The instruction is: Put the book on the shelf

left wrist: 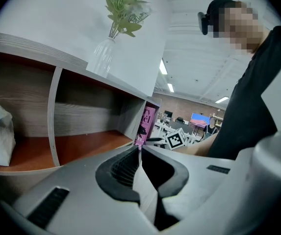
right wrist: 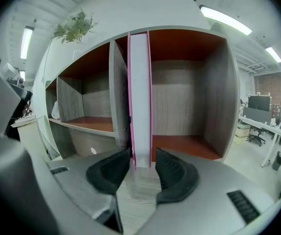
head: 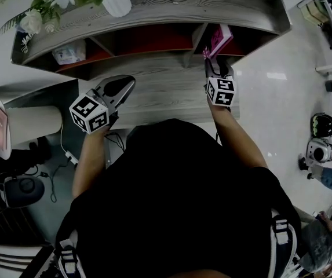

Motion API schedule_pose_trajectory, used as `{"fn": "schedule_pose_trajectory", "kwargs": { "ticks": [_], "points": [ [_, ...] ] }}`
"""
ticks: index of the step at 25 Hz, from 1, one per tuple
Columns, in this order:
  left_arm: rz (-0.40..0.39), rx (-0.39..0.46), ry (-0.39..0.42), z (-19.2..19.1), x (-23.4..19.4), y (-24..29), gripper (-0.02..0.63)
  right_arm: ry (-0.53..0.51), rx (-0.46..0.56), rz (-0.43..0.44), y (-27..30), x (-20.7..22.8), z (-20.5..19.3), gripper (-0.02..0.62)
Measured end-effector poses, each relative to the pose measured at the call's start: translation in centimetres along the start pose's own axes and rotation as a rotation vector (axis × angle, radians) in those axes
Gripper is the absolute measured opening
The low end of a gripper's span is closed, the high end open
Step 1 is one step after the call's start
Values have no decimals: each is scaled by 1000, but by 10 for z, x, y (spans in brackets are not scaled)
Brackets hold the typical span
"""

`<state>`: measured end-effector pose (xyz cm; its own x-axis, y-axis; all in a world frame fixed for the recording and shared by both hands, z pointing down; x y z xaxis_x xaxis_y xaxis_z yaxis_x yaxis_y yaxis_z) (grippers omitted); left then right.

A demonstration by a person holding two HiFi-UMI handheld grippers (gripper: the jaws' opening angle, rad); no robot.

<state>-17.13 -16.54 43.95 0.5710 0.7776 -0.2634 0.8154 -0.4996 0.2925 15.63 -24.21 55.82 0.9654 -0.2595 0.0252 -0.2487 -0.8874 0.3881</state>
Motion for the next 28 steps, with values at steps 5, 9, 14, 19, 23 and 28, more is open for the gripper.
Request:
{"fn": "schedule_pose_trajectory", "kwargs": {
  "ticks": [5, 9, 14, 19, 23, 28],
  "points": [
    [-5, 7, 4, 0, 7, 2, 34, -10, 10, 0, -12, 3, 6, 160],
    [-8, 12, 7, 1, 14, 6, 34, -24, 23, 0, -23, 6, 12, 144],
    [-8, 17, 10, 1, 21, 10, 34, -37, 57, 5, -36, 9, 25, 94],
    [-13, 23, 18, 3, 27, 14, 34, -37, 91, 16, -48, 11, 39, 83],
    [-17, 25, 20, 4, 32, 16, 34, -56, 120, 39, -62, 7, 53, 75],
    [-31, 31, 26, 6, 35, 22, 34, -78, 154, 35, -76, 5, 64, 48]
  ]
}}
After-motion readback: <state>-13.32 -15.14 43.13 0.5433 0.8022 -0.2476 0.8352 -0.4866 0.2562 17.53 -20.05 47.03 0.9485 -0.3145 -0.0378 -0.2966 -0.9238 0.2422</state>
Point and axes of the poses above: the fingertips, and each gripper's own axes: y forward along the fingers, x to its right, z out of its top, the point moved 6 cm from there along -y, backward along the fingers, and after that the axes turned 2 degrees about x, right-handed, at the moved point
